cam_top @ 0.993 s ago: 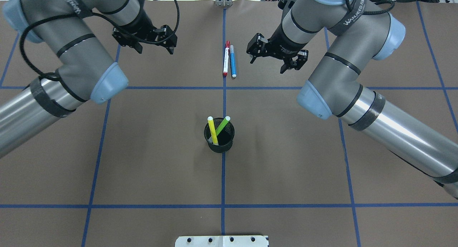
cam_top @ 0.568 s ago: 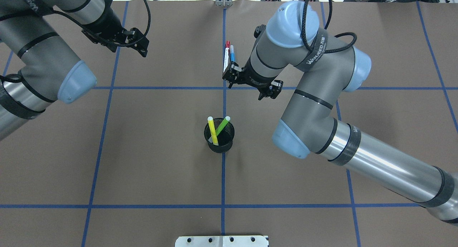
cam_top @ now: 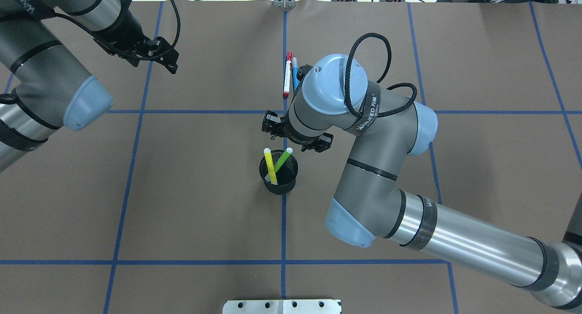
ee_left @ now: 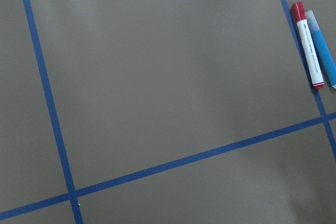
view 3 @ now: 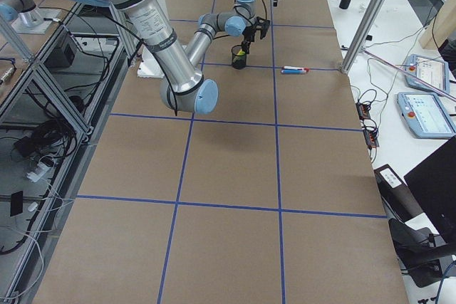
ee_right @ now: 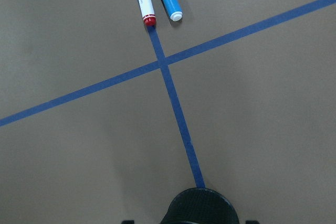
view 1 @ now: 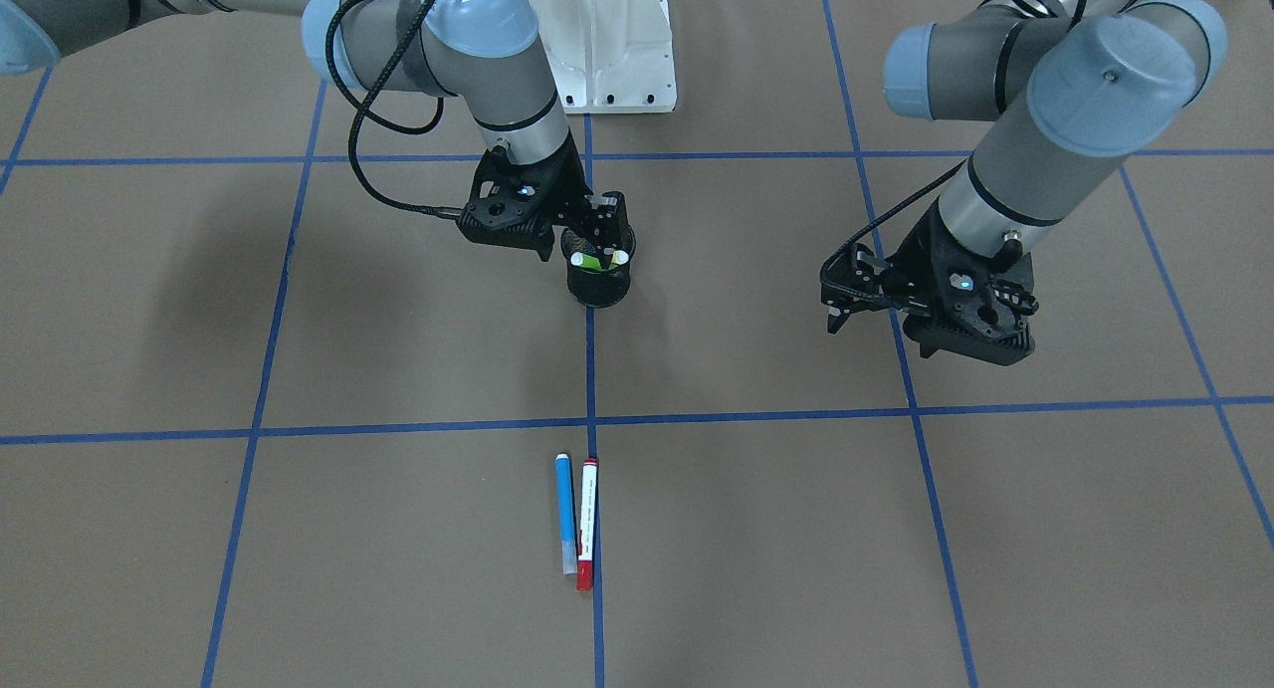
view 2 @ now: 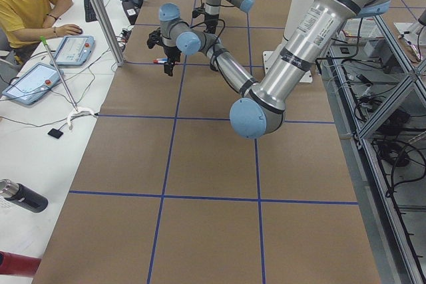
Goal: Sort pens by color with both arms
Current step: 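Lower the right gripper onto the green highlighter in the cup and grasp it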
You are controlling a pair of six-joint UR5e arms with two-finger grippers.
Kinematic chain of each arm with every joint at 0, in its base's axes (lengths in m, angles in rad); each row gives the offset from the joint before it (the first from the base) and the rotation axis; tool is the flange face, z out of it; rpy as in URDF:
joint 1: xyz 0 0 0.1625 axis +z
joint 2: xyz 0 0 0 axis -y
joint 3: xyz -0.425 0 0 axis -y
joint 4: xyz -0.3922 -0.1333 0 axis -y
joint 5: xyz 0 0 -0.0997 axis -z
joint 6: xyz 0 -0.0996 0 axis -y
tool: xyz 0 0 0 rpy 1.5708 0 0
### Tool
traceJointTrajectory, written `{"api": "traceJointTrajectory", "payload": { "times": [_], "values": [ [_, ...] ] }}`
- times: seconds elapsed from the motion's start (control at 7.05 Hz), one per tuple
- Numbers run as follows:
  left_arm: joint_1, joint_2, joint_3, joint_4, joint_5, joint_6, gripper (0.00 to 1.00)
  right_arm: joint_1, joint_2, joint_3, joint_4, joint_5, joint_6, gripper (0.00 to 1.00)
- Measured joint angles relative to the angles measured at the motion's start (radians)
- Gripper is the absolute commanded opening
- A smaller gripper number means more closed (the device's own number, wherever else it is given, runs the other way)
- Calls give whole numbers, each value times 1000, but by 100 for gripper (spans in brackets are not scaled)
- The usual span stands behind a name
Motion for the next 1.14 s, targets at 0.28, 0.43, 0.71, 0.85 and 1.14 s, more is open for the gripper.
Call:
{"api": "traceJointTrajectory", "payload": {
  "times": [0.28, 0.43, 0.71, 0.85, 1.14],
  "values": [
    [2, 1, 2, 0, 0, 0, 99, -7, -12, -1, 39, -6, -7, 48],
    [3, 1, 3, 0, 0, 0, 99, -7, -29, -3, 85, -6, -11, 48],
    [3, 1, 3, 0, 0, -1, 99, -12, -52, -12, 139, -9, -16, 46],
    [4, 1, 3, 0, 1, -1, 99, -18, -55, -15, 144, -11, -18, 43],
    [4, 1, 2, -1, 0, -1, 99, -26, -54, -18, 146, -11, -20, 31]
  ]
}}
